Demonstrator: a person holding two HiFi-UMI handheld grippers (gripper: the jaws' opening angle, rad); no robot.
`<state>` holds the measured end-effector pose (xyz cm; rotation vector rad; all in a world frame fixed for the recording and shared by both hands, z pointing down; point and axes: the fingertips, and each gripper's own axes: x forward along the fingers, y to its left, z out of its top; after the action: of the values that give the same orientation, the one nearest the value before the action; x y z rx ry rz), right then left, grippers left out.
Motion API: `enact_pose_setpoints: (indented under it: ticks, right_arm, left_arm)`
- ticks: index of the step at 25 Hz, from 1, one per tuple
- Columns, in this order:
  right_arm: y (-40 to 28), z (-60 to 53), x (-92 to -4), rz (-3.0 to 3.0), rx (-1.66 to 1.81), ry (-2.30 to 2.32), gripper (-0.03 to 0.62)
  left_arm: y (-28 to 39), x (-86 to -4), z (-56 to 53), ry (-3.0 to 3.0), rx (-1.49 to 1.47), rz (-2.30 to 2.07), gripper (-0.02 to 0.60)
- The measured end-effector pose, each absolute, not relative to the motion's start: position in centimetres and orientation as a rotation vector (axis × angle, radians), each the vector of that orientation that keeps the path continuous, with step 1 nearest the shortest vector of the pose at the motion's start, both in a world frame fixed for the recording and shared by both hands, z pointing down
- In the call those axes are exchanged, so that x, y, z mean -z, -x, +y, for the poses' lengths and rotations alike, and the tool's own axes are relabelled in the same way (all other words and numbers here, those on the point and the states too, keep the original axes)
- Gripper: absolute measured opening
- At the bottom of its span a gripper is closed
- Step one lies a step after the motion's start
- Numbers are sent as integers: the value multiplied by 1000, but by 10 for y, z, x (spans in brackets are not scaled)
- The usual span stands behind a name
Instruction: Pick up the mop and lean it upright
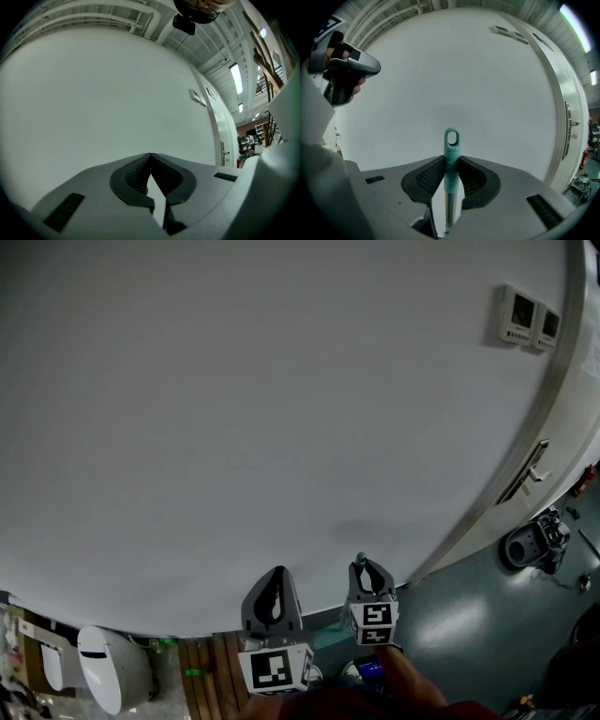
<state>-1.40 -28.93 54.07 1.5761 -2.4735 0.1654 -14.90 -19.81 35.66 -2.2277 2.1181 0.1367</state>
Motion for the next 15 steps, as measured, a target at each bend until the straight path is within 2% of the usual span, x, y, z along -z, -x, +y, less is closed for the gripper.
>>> enact_pose_setpoints:
  ticks: [15]
  right_arm:
    - [29, -339, -547, -2453, -155, -1603, 106]
  left_arm:
    - [151, -361, -201, 2221, -103, 2132, 14]
